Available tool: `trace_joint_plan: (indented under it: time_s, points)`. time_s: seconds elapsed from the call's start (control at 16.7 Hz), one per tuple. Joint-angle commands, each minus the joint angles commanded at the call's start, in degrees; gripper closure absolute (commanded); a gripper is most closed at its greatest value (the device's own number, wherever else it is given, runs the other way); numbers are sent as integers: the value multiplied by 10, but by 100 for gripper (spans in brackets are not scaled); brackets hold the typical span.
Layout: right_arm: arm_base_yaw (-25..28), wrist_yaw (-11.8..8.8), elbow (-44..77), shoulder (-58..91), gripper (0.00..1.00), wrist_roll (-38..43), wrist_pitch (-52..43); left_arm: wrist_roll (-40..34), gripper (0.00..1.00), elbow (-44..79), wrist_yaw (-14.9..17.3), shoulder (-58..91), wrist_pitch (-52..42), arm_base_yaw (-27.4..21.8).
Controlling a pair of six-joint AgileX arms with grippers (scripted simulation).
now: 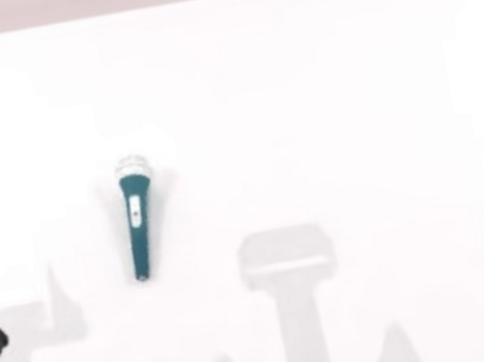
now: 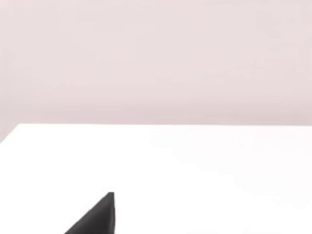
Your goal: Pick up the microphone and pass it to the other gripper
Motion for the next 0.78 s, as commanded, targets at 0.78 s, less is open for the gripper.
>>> trace_joint_plan:
  time_s: [0.78]
  points:
    - [0,0,0,0,0,0,0,-84,0,282,-7,380,-219,-92]
